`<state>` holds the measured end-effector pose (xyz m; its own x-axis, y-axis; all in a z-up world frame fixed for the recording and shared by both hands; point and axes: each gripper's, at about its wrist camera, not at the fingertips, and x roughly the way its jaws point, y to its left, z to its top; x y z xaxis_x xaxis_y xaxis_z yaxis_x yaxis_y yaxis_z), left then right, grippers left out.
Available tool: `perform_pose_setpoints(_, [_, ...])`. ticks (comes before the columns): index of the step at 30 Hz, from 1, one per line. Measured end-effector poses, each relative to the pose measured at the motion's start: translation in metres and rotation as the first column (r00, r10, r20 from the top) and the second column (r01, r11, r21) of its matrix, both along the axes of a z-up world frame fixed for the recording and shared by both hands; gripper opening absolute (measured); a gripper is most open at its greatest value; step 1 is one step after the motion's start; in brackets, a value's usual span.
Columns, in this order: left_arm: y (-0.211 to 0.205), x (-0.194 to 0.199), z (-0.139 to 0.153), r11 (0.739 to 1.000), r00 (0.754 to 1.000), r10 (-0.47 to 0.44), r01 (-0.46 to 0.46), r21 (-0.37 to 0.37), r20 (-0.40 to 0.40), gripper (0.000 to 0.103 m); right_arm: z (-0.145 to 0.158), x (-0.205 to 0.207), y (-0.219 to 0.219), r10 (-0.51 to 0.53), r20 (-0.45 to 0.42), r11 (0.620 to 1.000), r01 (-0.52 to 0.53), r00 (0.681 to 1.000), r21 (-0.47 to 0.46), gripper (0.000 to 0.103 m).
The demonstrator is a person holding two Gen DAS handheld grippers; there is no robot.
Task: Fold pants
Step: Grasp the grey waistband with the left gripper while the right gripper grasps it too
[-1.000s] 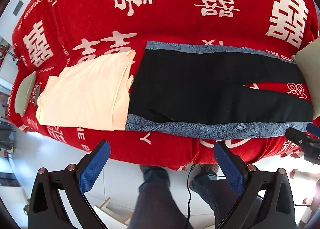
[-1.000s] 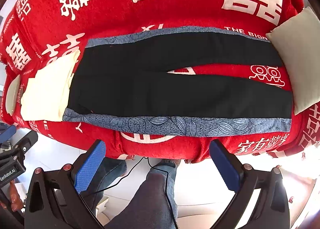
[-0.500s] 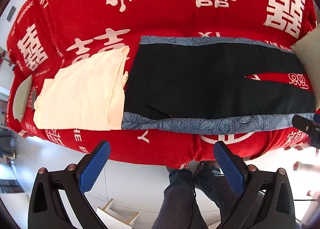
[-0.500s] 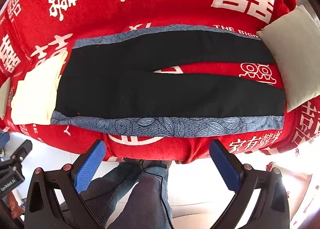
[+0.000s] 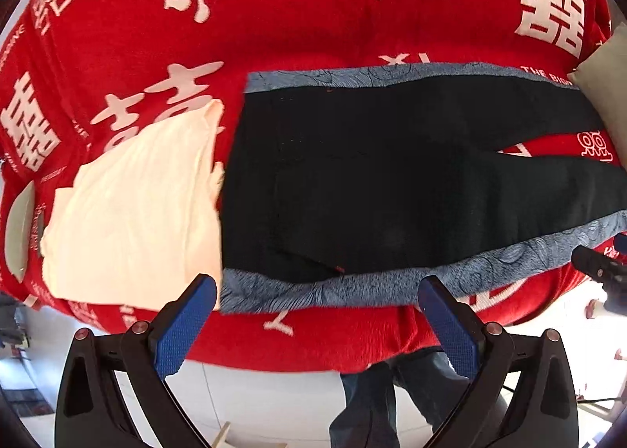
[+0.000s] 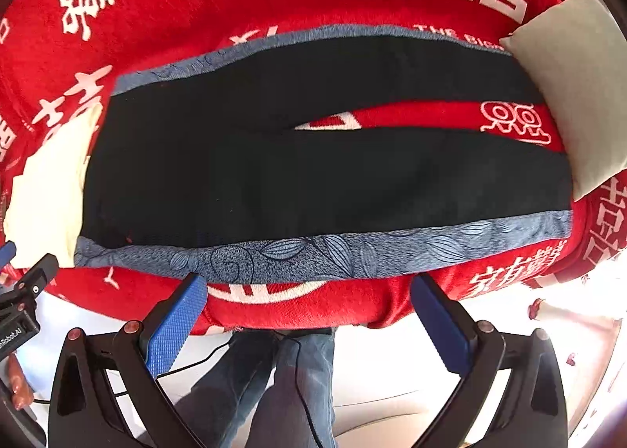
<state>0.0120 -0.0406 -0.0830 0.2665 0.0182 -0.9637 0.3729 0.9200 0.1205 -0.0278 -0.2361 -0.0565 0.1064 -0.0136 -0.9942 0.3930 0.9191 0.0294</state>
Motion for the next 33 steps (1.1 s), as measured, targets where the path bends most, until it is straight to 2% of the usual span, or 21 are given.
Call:
perform_pose_setpoints(4, [0.0, 0.008, -0.029, 0.999, 0.999, 0.014, -0.016, -0.034, -0.04, 0.103, -0.024, 0.004, 0.002, -0.024, -0.002, 1.0, 0.024, 1.0, -0.007, 0.103])
perform_pose_setpoints(9, [0.001, 0.014, -0.057, 0.998, 0.998, 0.025, -0.028, -0.052, -0.051, 0.103, -0.048, 0.011, 0.005, -0.029, -0.001, 0.999, 0.029, 1.0, -0.016, 0.103])
perform_pose_setpoints(15, [0.005, 0.018, -0.072, 0.996, 0.996, 0.057, -0.062, -0.066, -0.072, 0.103, -0.069, 0.019, 0.016, 0.019, -0.041, 0.999, -0.02, 0.999, -0.03, 0.103])
perform_pose_setpoints(19, [0.012, 0.02, -0.072, 0.992, 0.995, 0.075, -0.082, -0.092, -0.072, 0.103, -0.072, 0.02, 0.02, 0.025, -0.033, 1.0, -0.025, 0.999, 0.0, 0.103])
perform_pose_setpoints(21, [0.019, 0.022, -0.073, 0.985, 0.991, 0.099, -0.111, -0.134, -0.093, 0.103, -0.071, 0.02, 0.019, 0.017, -0.005, 0.999, -0.017, 1.0, 0.03, 0.103])
perform_pose_setpoints(24, [0.034, 0.024, -0.077, 0.965, 0.98, 0.137, -0.165, -0.204, -0.145, 0.103, -0.073, 0.016, 0.015, -0.025, 0.051, 0.99, 0.018, 0.998, 0.136, 0.103])
perform_pose_setpoints(25, [0.039, 0.024, -0.078, 0.959, 0.977, 0.148, -0.18, -0.218, -0.155, 0.103, -0.075, 0.014, 0.013, -0.051, 0.072, 0.979, 0.035, 0.996, 0.2, 0.103])
perform_pose_setpoints(27, [0.051, 0.023, -0.079, 0.941, 0.97, 0.166, -0.21, -0.266, -0.177, 0.103, -0.081, 0.007, 0.008, -0.131, 0.117, 0.928, 0.08, 0.985, 0.363, 0.103])
perform_pose_setpoints(29, [0.061, 0.021, -0.081, 0.925, 0.964, 0.179, -0.233, -0.299, -0.196, 0.102, -0.091, 0.0, 0.007, -0.203, 0.134, 0.854, 0.108, 0.97, 0.509, 0.103])
perform_pose_setpoints(30, [0.064, 0.02, -0.082, 0.92, 0.962, 0.182, -0.24, -0.31, -0.205, 0.1, -0.098, -0.004, 0.01, -0.233, 0.137, 0.814, 0.116, 0.963, 0.569, 0.1])
perform_pose_setpoints(32, [0.072, 0.016, -0.088, 0.912, 0.956, 0.178, -0.249, -0.327, -0.232, 0.088, -0.113, -0.009, 0.018, -0.258, 0.127, 0.75, 0.116, 0.958, 0.651, 0.088])
perform_pose_setpoints(33, [0.074, 0.014, -0.091, 0.909, 0.953, 0.177, -0.254, -0.329, -0.247, 0.087, -0.123, -0.012, 0.024, -0.267, 0.113, 0.713, 0.118, 0.957, 0.691, 0.077])
